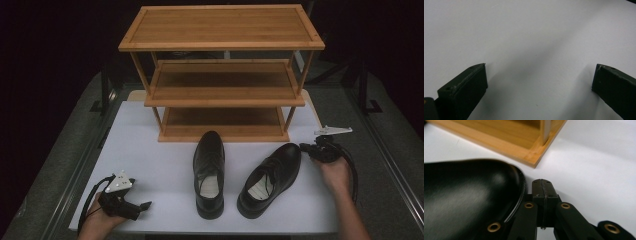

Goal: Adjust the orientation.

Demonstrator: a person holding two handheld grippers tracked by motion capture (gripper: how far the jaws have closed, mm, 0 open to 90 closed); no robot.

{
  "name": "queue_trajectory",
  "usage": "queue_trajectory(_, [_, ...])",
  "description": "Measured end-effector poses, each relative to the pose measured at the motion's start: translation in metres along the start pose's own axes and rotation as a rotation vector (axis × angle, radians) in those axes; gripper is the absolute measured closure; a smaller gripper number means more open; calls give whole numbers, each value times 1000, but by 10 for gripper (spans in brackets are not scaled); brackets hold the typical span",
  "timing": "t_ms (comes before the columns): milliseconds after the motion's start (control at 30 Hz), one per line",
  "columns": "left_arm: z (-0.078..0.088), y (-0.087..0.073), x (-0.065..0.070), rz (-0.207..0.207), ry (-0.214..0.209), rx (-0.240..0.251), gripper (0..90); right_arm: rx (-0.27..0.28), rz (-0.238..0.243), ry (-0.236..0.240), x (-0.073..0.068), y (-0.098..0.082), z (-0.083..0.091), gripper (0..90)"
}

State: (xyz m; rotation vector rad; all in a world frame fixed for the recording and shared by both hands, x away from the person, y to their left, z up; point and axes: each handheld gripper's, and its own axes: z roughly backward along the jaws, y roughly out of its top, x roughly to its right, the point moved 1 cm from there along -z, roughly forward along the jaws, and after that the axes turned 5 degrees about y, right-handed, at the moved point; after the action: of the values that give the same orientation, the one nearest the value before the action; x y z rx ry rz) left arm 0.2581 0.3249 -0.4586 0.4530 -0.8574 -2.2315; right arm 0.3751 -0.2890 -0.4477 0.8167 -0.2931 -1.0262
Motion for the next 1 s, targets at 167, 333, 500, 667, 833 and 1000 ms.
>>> queue_trajectory(167, [0,0,0,1,0,0,0,-2,1,-12,-4,0,1,900])
queue_trajectory(333, [0,0,0,1,-2,-1,0,-10,10,-7,-15,-1,0,900])
queue_trajectory(500, [0,0,0,-2,-1,-3,0,-17,33,-2,-27,-2,-2,900])
queue_trajectory(667, [0,0,0,-1,-1,-3,0,-20,46,12,-35,-3,-2,900])
queue_trajectory(833, [0,0,0,-2,-1,-2,0,-17,47,6,-36,-3,2,899])
queue_trajectory(1000, [0,0,0,-2,-1,-2,0,5,32,-5,-39,-12,21,899])
